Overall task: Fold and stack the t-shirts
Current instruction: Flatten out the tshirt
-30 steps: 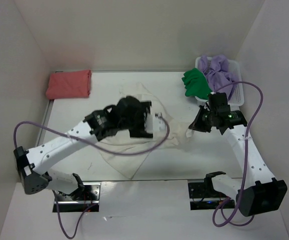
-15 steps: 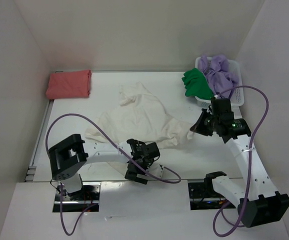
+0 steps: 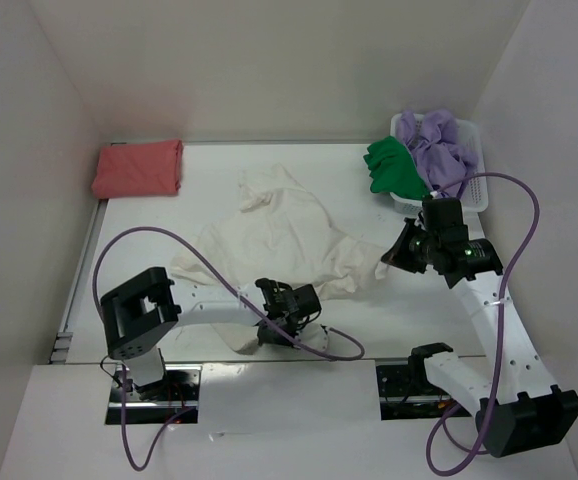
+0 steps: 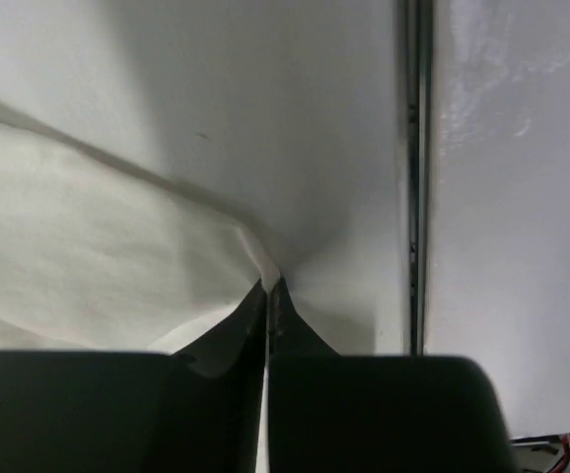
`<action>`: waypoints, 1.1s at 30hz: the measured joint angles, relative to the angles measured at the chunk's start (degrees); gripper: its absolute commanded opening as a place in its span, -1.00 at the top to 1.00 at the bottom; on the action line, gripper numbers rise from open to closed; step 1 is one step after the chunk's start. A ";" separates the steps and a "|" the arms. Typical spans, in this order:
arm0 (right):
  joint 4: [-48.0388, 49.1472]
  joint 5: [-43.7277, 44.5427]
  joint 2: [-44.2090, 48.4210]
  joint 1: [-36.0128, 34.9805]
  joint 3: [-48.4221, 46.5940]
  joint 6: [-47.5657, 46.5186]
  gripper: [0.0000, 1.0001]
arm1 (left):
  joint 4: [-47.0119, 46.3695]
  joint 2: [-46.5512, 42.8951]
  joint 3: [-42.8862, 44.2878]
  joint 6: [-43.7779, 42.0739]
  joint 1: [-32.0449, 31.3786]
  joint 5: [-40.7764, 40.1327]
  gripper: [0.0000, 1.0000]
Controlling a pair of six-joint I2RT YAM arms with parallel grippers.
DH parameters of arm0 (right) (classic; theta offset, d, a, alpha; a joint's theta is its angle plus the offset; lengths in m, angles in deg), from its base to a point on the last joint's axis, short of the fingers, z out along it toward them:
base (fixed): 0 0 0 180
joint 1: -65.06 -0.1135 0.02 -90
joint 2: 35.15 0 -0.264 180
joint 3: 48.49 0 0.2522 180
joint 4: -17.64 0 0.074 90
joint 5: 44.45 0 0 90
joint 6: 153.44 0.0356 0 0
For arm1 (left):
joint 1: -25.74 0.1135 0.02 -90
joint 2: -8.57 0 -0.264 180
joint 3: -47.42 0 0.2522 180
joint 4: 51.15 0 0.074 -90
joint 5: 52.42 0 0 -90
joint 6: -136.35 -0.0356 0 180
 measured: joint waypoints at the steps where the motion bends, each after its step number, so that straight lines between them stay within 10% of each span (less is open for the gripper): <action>1: 0.00 0.00 -0.11 0.00 -0.02 0.11 1.00 | 0.22 -0.07 0.00 0.17 0.26 -0.15 1.00; 8: -4.42 3.21 -9.44 -0.07 -10.12 -1.07 1.00 | 1.44 -6.58 1.11 -2.86 15.26 -7.37 1.00; 17: -9.40 4.92 -11.30 -0.07 -13.40 -2.03 1.00 | 8.52 -41.16 3.91 -9.27 33.33 -13.16 1.00; 21: -10.75 2.54 -23.41 0.37 -21.70 -3.45 1.00 | 8.20 -34.34 3.06 -12.57 41.03 -14.56 1.00; 27: -9.31 -8.44 -67.67 6.14 -80.65 -3.78 1.00 | 6.40 -3.02 41.31 -13.70 54.62 -12.35 1.00; 33: -5.42 -8.66 -70.53 12.02 -106.86 -2.97 1.00 | 0.59 3.23 78.58 -8.66 64.00 -1.64 1.00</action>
